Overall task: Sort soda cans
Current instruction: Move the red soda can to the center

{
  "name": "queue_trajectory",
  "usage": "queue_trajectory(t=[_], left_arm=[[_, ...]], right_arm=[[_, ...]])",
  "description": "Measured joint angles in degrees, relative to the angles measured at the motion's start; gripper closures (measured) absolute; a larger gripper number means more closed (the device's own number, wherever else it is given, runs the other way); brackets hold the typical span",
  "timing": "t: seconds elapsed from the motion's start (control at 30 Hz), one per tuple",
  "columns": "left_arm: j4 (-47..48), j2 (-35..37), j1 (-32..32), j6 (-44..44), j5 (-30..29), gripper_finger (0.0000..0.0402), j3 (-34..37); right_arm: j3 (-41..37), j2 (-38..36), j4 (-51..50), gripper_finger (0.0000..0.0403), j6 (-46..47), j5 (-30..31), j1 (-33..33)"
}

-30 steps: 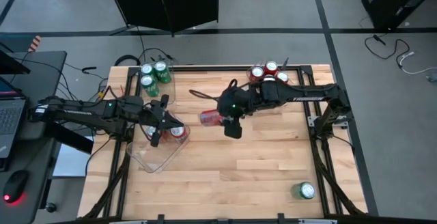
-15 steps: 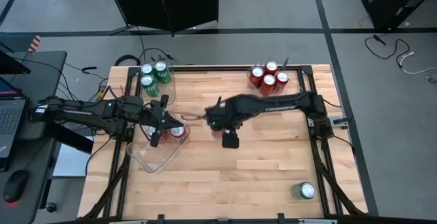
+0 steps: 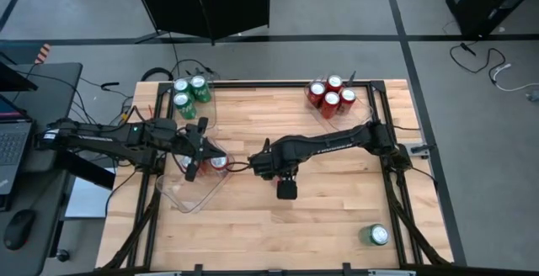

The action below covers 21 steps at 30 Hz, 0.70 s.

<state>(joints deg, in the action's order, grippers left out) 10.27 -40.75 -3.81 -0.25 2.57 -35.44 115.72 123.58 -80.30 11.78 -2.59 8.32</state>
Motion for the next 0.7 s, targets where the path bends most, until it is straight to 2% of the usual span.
queue_trajectory(t=[0.43, 0.7], left_arm=[[0.9, 0.0, 0.0, 0.0, 0.1, 0.0394, 0.0], [1.0, 0.0, 0.0, 0.0, 0.2, 0.0394, 0.0]], right_arm=[[0.0, 1.4, 3.8, 0.0121, -1.3, 0.2, -0.8], [-0.1, 1.5, 5.2, 0.0042, -2.8, 0.1, -0.9]])
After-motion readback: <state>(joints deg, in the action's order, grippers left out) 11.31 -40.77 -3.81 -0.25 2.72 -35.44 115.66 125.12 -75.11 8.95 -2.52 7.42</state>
